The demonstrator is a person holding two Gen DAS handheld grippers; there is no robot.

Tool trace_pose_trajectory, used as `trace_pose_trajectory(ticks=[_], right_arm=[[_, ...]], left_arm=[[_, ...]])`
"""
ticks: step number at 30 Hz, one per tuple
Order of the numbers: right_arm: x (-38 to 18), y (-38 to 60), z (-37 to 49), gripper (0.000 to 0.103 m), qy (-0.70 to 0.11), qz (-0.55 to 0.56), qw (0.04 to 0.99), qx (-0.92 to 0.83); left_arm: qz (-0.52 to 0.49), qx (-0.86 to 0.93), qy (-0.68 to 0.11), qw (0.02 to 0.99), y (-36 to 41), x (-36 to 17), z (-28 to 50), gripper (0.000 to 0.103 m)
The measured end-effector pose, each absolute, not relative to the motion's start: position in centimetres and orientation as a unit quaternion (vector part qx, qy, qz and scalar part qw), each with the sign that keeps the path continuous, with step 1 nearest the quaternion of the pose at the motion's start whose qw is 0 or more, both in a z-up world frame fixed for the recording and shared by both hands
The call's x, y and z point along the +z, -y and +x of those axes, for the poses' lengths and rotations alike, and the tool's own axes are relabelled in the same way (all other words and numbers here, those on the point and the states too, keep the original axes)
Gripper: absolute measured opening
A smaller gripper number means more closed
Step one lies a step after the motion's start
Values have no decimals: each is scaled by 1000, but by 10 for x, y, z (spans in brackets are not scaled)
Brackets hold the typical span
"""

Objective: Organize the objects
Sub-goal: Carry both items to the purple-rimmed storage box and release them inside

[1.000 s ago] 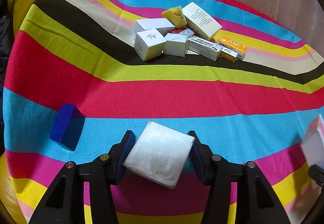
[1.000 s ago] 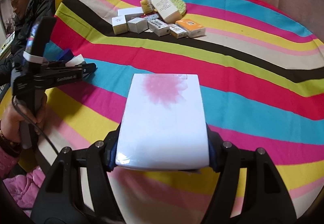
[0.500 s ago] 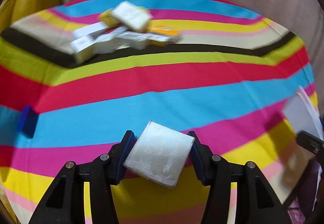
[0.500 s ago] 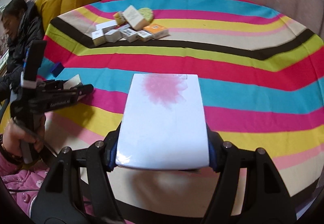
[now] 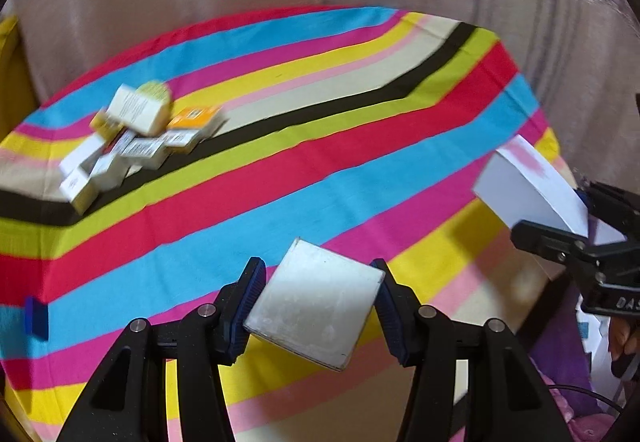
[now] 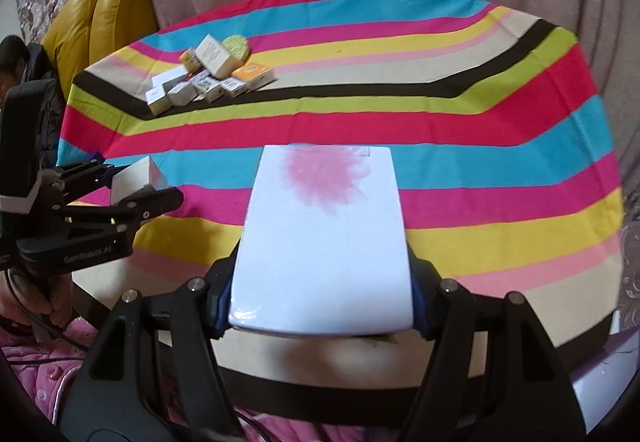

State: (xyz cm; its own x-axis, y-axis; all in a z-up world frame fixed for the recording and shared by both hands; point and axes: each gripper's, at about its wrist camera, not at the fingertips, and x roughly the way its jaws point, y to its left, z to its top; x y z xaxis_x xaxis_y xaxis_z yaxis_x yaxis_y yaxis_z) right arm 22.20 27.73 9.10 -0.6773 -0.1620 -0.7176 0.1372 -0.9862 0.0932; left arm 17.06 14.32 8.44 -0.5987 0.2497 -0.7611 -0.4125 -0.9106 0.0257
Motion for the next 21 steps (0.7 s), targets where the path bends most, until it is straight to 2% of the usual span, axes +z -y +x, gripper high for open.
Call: trace_pose_trajectory(ticks=[9,21], right_arm=[[108,-334,264,70,26,384,7,-923],[95,-413,328,70,77,400,-101,-908]], left_arm=[[-379,870,-156,275,-215,106,197,54],[-363,812,-233,392,-322,111,249,54]])
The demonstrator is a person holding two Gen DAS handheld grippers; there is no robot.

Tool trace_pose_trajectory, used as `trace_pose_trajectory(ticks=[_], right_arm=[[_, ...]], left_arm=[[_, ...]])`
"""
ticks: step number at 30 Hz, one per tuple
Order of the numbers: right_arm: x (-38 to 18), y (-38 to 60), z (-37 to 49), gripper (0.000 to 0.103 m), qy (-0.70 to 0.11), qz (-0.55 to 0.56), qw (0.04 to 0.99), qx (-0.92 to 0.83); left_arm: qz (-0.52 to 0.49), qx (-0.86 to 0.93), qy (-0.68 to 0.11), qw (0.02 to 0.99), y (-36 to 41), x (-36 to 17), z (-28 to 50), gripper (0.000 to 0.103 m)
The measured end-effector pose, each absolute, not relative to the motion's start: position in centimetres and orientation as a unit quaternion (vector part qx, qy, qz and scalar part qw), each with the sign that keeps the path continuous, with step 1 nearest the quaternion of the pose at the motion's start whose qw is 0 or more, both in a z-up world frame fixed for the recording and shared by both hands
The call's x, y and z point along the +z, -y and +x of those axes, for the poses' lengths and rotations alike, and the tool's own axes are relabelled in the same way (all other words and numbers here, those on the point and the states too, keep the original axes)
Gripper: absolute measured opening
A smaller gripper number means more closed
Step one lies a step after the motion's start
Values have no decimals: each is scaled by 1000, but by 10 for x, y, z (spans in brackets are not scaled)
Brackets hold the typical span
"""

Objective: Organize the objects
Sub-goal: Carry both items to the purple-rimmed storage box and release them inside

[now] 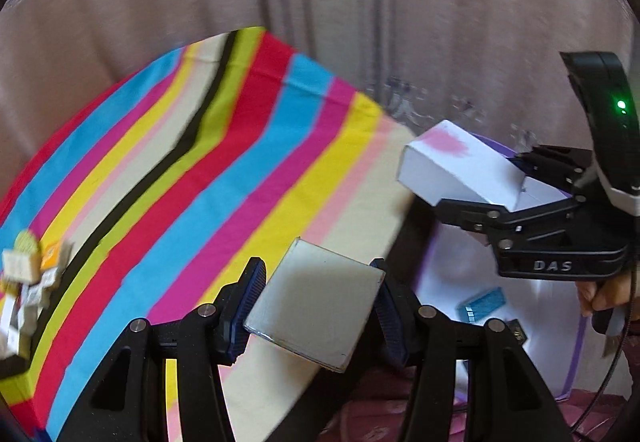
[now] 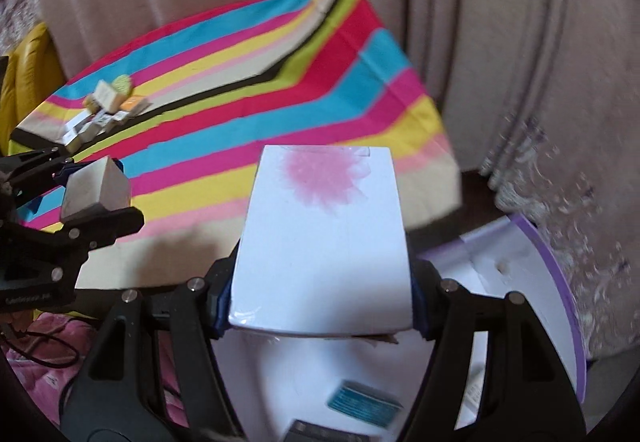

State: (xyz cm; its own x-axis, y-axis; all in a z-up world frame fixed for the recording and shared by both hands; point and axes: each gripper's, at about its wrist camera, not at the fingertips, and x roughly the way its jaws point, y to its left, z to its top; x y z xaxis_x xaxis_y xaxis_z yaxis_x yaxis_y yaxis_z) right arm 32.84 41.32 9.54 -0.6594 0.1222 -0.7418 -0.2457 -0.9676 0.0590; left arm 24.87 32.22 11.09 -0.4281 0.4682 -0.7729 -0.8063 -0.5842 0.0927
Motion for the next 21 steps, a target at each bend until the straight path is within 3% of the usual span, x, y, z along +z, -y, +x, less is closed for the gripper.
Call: trace_pose_trajectory(ticks=[18,21], right_arm=[[63,-479,385,70,-102,-441,208,867],[62,-482,385,70,-102,-445,217,863]], left_arm=[[-384,732,-279,489,-402,77,308,54],[-382,718,-255,523,-400,79,317,61]])
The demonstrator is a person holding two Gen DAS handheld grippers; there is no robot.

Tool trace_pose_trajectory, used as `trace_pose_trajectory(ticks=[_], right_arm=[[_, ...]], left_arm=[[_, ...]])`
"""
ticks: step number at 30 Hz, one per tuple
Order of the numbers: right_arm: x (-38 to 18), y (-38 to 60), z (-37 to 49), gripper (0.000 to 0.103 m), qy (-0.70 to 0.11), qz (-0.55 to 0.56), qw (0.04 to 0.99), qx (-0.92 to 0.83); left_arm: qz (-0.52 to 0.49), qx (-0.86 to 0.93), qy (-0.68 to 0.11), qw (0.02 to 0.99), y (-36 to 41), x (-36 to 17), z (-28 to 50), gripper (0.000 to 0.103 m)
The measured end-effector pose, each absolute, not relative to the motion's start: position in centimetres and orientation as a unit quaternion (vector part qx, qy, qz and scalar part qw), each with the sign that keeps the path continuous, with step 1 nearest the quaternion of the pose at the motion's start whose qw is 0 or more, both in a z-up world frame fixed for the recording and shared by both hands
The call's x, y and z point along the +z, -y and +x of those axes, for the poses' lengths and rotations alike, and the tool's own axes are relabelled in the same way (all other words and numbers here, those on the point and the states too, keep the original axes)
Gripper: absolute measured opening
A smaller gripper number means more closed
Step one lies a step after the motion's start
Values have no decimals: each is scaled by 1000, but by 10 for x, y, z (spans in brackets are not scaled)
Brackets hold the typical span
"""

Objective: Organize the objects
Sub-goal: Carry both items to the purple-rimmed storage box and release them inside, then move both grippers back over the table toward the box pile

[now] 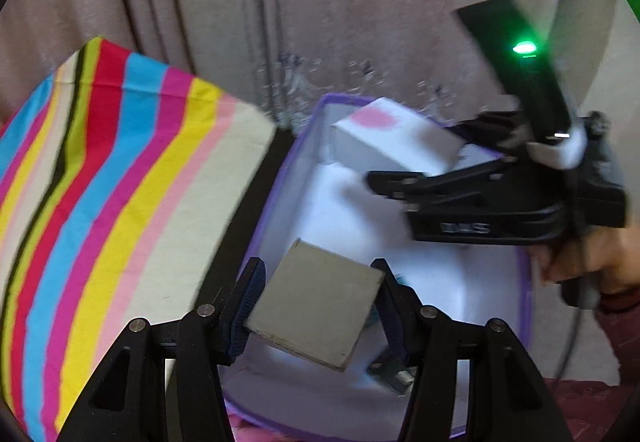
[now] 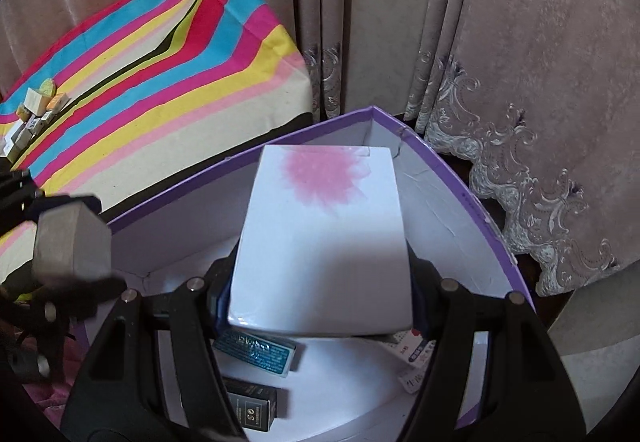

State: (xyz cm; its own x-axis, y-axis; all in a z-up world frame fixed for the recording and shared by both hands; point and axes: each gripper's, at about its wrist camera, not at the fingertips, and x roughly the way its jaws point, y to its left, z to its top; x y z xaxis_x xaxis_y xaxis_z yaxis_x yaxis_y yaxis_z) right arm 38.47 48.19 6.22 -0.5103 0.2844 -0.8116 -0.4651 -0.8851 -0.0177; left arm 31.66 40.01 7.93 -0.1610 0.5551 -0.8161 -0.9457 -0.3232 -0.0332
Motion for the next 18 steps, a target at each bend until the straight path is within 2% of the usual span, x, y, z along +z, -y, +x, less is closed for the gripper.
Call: trace_pose_trajectory(ticks=[1,3,5,12,18], right_arm=[[62,-483,385,72,-102,-447,222,861],[62,-486,385,81,-106,-448,232,857],[65,-490,385,88,-107,-444,248,854],[79,-488,374,90,-113,-426,240,865],[79,-450,339,90,-85,-432,183,879]], left_arm=[[-382,718,-251,526,-399,80,317,72],[-370,733,-244,516,-393,85,315,85],[-351,756,-239,498,-384,91,308,86],[-354,816,-191,415,-327,96,255,86],[-382,862,-144,301,-241,84,197,86]])
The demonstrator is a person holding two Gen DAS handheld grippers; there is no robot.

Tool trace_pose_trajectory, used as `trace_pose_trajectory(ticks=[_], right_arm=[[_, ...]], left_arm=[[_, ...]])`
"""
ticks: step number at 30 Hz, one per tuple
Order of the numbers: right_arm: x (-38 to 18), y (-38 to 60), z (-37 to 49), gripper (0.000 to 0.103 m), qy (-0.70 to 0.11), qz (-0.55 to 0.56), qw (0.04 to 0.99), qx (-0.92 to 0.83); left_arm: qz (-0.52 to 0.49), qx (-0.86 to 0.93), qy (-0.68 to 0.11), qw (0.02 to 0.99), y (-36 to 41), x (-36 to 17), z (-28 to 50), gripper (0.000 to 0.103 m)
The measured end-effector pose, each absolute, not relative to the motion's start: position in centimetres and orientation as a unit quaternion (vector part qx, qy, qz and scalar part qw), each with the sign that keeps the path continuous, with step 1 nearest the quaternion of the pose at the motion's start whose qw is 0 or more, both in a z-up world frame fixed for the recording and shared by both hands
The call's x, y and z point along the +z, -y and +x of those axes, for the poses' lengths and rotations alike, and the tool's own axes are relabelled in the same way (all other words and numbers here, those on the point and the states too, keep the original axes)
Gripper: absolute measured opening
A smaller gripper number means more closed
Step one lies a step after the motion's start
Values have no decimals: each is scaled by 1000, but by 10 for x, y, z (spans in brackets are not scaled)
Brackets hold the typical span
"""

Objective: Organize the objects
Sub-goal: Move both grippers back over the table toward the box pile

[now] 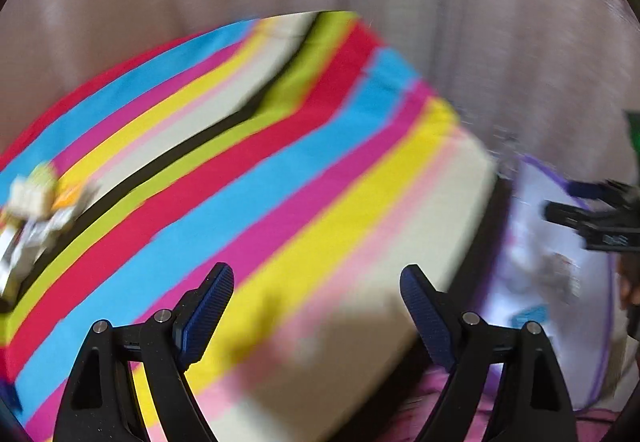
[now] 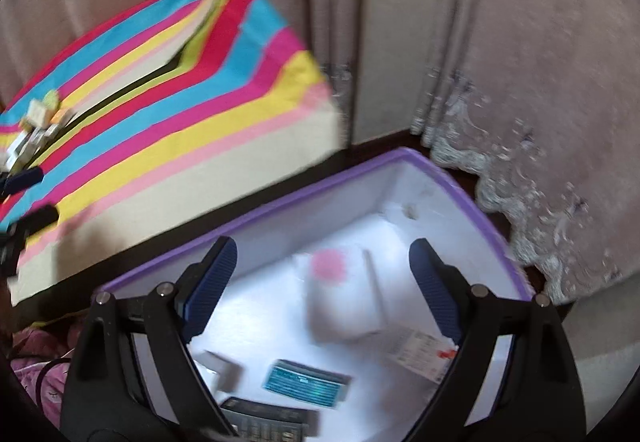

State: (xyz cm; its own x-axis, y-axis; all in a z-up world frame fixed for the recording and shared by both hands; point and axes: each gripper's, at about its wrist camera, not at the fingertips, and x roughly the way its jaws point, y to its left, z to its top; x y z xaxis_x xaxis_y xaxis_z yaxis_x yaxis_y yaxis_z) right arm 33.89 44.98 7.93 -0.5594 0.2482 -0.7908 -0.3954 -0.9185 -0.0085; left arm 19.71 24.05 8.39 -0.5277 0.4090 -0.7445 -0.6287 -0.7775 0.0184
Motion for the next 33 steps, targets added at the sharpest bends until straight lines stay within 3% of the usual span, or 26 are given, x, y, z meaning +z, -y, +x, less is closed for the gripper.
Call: trace_pose_trajectory(ticks=[8,17,25,33], right_arm=[[83,-352,271,90,8,-442,54,896],[73,-221,193,90,92,-447,-101,884],[50,-131,121,90,145,-455,-165,863],[33,-90,64,90,182,-459,-183,850]], left_arm=[[-407,905,-72,102,-86,61,147,86],[-432,901,13,-25,49,43,122,86],[-441,894,30,-72,97,28,116,87],[-447,891,40,-70,103,24,112,101]])
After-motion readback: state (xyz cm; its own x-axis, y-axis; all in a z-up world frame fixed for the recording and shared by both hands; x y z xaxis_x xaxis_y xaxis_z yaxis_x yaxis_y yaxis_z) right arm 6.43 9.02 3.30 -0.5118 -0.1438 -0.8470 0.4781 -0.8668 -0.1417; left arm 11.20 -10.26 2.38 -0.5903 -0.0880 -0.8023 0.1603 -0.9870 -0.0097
